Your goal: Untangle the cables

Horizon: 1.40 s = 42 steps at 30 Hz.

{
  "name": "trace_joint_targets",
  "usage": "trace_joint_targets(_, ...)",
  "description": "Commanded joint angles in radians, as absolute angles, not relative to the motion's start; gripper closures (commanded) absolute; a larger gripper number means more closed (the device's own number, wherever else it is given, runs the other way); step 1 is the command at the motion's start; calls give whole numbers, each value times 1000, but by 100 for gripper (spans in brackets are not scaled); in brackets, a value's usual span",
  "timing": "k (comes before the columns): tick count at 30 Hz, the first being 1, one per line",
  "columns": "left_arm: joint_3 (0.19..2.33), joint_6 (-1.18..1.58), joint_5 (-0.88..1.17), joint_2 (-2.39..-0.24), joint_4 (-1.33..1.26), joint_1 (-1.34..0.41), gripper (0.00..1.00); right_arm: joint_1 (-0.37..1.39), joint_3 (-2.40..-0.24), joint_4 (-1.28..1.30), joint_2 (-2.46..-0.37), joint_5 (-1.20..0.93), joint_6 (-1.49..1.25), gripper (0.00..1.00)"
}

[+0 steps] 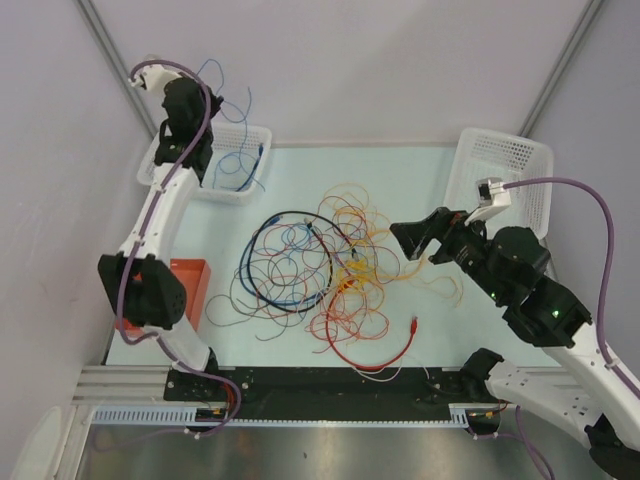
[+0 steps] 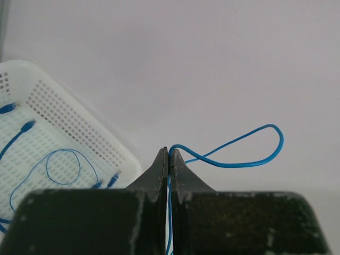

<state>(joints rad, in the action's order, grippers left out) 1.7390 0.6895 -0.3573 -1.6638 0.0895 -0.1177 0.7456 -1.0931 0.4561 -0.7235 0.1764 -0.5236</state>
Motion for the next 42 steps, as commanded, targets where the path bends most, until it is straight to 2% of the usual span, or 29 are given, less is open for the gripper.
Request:
trace_joint_targets(1, 1744, 727, -520, -1769, -91, -100, 100, 726, -1042, 394, -721, 190, -442, 0)
trace_joint_targets(8, 1766, 537, -762, -1899, -337, -97, 100, 707, -950, 331, -719, 181, -465, 0)
trace_joint_targets(12, 1819, 384, -793, -1980, -466, -97, 100, 689, -897, 288, -727, 157, -483, 0)
trace_joint_targets(15, 1865, 370, -792, -2034, -440, -97, 100, 673, -871, 261, -747, 140, -495, 0)
trace_joint_targets(18, 1809, 414, -810, -2037, -381, -98, 98, 673, -868, 250, -764, 135, -494, 0)
trace_joint_targets(19, 1784, 425, -814, -2034, -380, -97, 91, 673, -867, 249, -765, 133, -494, 0)
trace_joint_targets(20, 1764, 445, -822, -2025, -377, -97, 70, 673, -868, 250, -765, 133, -494, 0)
trace_joint_targets(22, 1732, 449, -845, -2020, -344, -97, 45, 672, -868, 258, -762, 127, -497, 0)
trace_joint_targets(23, 1735, 459, -850, -2020, -319, -98, 2, 667, -868, 261, -761, 121, -500, 0)
trace_joint_targets(28, 1744, 518, -838, -1962, -170, -100, 1, 649, -868, 276, -744, 89, -538, 0)
trace_joint_targets(32, 1660, 593, -783, -1840, -107, -136, 0, 647, -867, 282, -729, 72, -551, 0)
trace_joint_targets(37, 1344, 658, -666, -1546, -123, -239, 0, 646, -868, 317, -726, 77, -534, 0)
trace_joint_targets(38, 1224, 693, -640, -1502, -147, -285, 0, 644, -868, 340, -724, 84, -537, 0)
trace_joint_targets(42, 1005, 781, -520, -1327, -118, -403, 0, 644, -867, 405, -745, 97, -551, 0)
